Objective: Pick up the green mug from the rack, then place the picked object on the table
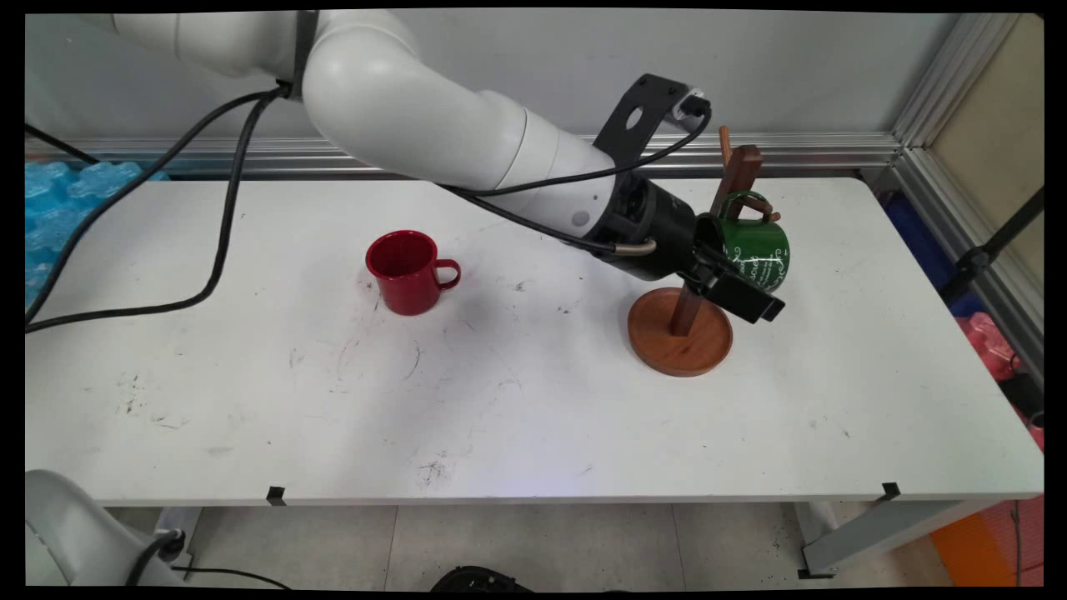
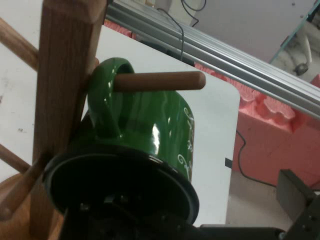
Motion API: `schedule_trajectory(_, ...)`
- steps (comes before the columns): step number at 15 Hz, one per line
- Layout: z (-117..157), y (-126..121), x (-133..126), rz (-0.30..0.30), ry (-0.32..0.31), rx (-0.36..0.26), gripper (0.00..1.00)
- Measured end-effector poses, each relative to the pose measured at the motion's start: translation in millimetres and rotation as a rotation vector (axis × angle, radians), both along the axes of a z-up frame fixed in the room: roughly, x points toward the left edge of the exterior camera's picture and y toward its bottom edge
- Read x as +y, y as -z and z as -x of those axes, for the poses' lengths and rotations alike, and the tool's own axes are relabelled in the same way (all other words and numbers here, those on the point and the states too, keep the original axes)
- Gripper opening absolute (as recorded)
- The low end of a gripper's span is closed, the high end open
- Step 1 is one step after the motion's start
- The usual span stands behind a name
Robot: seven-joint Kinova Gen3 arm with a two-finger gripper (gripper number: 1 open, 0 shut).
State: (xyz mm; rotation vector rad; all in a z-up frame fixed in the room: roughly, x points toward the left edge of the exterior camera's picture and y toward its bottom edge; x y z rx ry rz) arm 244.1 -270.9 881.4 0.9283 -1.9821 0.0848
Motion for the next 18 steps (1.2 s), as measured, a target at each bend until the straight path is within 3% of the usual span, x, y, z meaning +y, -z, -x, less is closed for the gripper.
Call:
schedule_trajectory(4, 2.2, 3.9, 0.3, -0.003, -0.007, 0.02, 1.0)
schedule_trajectory(5, 2.7, 4.6, 0.6, -0.004, -0.008, 0.026, 0.0)
schedule_trajectory(18, 0.3, 10.1, 4.9, -0.003, -0.007, 0.05, 0.0)
